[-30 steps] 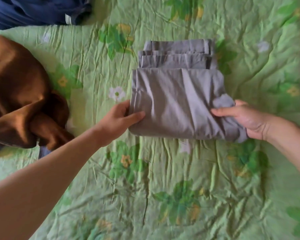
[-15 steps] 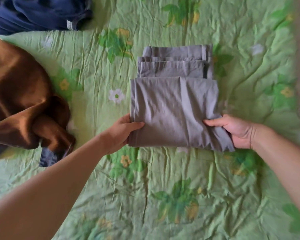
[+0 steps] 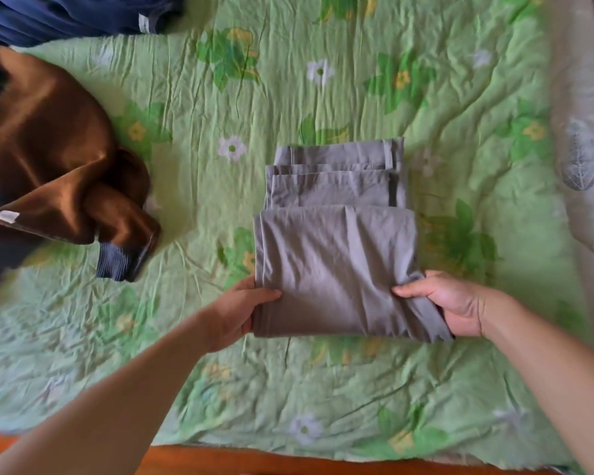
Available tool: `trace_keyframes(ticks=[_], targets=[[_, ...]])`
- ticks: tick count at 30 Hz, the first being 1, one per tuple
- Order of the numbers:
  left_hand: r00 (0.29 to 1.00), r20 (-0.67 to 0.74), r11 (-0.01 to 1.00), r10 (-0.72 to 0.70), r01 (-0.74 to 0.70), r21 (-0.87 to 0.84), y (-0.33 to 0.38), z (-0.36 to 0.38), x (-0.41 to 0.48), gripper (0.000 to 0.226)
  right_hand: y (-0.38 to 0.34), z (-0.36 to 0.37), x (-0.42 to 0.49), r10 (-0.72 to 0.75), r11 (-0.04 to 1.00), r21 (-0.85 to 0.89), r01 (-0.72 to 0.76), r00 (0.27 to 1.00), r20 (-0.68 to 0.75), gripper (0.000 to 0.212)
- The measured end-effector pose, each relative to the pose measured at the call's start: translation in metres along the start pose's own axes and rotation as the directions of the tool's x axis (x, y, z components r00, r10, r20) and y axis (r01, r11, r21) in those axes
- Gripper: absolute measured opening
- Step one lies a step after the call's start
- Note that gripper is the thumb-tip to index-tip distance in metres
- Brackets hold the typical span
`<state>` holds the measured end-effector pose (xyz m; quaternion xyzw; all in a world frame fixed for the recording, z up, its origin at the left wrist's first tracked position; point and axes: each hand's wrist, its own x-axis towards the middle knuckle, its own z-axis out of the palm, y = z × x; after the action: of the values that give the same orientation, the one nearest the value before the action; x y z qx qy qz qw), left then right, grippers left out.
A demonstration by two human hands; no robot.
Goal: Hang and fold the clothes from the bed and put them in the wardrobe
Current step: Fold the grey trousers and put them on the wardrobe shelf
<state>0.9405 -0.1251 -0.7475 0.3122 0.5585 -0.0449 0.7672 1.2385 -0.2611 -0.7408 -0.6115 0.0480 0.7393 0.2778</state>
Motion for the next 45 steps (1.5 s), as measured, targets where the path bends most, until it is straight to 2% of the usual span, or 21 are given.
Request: trace_keyframes(ticks=[5,7,9,12,15,20,24,27,28,29,31,33,35,36,37,38,39,40,41,42,45], targets=[[0.996,-0.06,0.998,0.064,-0.065,-0.009,0.004,0.01,-0.006,0.031,0.002,0.007,-0.007,-0.045,0.998,-0.041,0.043,0.998,-0.053,0.04],[0.979,-0.115,0.985,0.169,-0.172,-0.017,0.023,0.013,-0.003,0.031,-0.015,0.012,-0.008,-0.145,0.989,-0.036,0.143,0.987,-0.062,0.039],[0.938,-0.2,0.956,0.282,-0.292,-0.023,0.045,0.017,-0.001,0.027,-0.032,0.017,-0.006,-0.282,0.959,-0.006,0.284,0.949,-0.142,0.038],[0.88,-0.22,0.902,0.421,-0.432,-0.005,0.075,0.022,-0.005,0.024,-0.055,0.022,-0.014,-0.449,0.889,-0.011,0.459,0.865,-0.224,0.057],[0.843,-0.241,0.872,0.48,-0.489,0.029,0.103,0.023,-0.006,0.021,-0.077,0.024,-0.023,-0.539,0.835,0.002,0.551,0.818,-0.199,0.033],[0.834,-0.349,0.904,0.428,-0.393,0.171,0.122,0.026,0.022,0.018,-0.102,0.022,0.01,-0.595,0.803,-0.179,0.568,0.75,-0.289,0.012],[0.837,-0.347,0.906,0.422,-0.379,0.187,0.124,0.024,0.041,0.019,-0.107,0.017,0.034,-0.64,0.767,-0.323,0.554,0.693,-0.331,0.003],[0.834,-0.321,0.894,0.449,-0.414,0.173,0.124,0.026,0.043,0.02,-0.1,0.012,0.045,-0.688,0.725,-0.397,0.563,0.625,-0.369,0.052],[0.832,-0.314,0.89,0.457,-0.427,0.161,0.126,0.026,0.043,0.019,-0.1,0.009,0.049,-0.706,0.708,-0.416,0.571,0.595,-0.384,0.061],[0.829,-0.313,0.886,0.464,-0.438,0.154,0.128,0.025,0.044,0.017,-0.101,0.008,0.052,-0.727,0.686,-0.447,0.574,0.572,-0.381,0.06],[0.811,-0.313,0.868,0.494,-0.438,0.235,0.132,0.023,0.048,0.014,-0.107,0.014,0.046,-0.758,0.64,-0.583,0.5,0.536,-0.373,0.042],[0.759,-0.336,0.796,0.558,-0.374,0.476,0.136,0.02,0.052,0.028,-0.109,0.02,0.039,-0.791,0.553,-0.764,0.331,0.497,-0.357,0.035],[0.662,-0.373,0.655,0.65,-0.239,0.717,0.132,0.022,0.051,0.07,-0.105,0.028,0.035,-0.869,0.412,-0.894,0.173,0.369,-0.329,0.052],[0.601,-0.34,0.526,0.724,-0.161,0.835,0.128,0.028,0.047,0.084,-0.101,0.034,0.033,-0.929,0.282,-0.952,0.121,0.282,-0.24,0.058],[0.554,-0.222,0.329,0.802,-0.1,0.939,0.12,0.037,0.042,0.088,-0.096,0.043,0.03,-0.966,0.126,-0.989,0.071,0.236,-0.106,0.061],[0.532,-0.045,0.094,0.846,-0.065,0.993,0.11,0.046,0.04,0.086,-0.092,0.052,0.029,-0.97,-0.027,-0.999,0.027,0.243,0.032,0.064],[0.528,0.122,-0.104,0.84,-0.064,0.992,0.098,0.051,0.043,0.082,-0.088,0.056,0.034,-0.947,-0.158,-0.987,-0.012,0.287,0.148,0.068],[0.536,0.215,-0.214,0.816,-0.065,0.975,0.087,0.053,0.051,0.079,-0.085,0.059,0.042,-0.917,-0.243,-0.969,-0.051,0.339,0.212,0.072],[0.562,0.218,-0.229,0.798,-0.051,0.972,0.079,0.051,0.062,0.077,-0.083,0.058,0.052,-0.889,-0.285,-0.955,-0.085,0.395,0.23,0.076],[0.595,0.179,-0.194,0.783,-0.04,0.98,0.075,0.047,0.073,0.078,-0.082,0.055,0.063,-0.872,-0.293,-0.949,-0.115,0.439,0.216,0.079],[0.653,0.14,-0.161,0.744,-0.029,0.987,0.074,0.036,0.1,0.083,-0.085,0.043,0.092,-0.847,-0.219,-0.969,-0.113,0.515,0.131,0.083]])
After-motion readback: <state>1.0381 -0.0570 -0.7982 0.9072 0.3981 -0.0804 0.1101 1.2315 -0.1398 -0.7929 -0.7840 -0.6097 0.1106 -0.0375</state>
